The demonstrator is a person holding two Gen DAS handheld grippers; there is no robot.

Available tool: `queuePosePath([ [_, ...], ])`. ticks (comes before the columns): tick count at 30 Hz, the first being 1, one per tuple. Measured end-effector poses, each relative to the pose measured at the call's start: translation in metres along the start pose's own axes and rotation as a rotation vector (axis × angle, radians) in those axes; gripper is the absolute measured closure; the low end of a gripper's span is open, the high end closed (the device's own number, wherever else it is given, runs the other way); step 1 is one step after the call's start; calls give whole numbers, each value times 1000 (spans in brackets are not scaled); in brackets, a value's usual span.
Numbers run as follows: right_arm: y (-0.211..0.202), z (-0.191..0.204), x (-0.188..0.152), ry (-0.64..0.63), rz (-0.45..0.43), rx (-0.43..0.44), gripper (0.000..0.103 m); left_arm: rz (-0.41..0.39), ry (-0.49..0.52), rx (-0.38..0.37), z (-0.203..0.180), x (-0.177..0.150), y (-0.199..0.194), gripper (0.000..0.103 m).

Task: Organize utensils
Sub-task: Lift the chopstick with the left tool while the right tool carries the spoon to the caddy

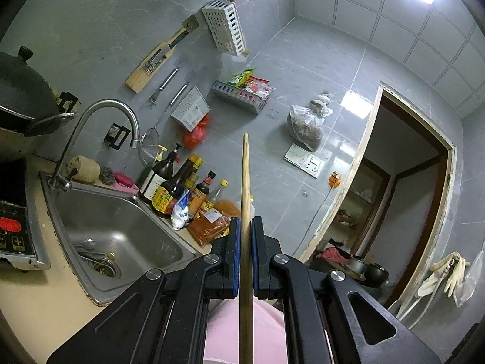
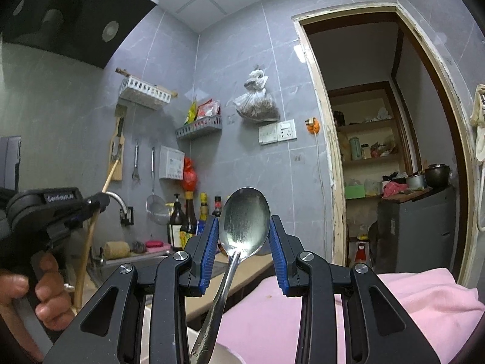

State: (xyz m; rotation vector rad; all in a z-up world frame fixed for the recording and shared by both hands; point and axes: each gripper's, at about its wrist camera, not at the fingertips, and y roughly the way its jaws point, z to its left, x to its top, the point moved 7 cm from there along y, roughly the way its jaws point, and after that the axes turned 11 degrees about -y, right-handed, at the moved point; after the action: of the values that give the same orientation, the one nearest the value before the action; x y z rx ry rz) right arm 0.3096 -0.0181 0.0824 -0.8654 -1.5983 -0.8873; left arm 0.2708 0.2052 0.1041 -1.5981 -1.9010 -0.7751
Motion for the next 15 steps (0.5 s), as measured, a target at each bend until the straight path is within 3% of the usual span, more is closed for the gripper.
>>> queuePosePath([
  [15,2,6,-22,21,67,41,72,-42,27,9,-4,-5,-7,99],
])
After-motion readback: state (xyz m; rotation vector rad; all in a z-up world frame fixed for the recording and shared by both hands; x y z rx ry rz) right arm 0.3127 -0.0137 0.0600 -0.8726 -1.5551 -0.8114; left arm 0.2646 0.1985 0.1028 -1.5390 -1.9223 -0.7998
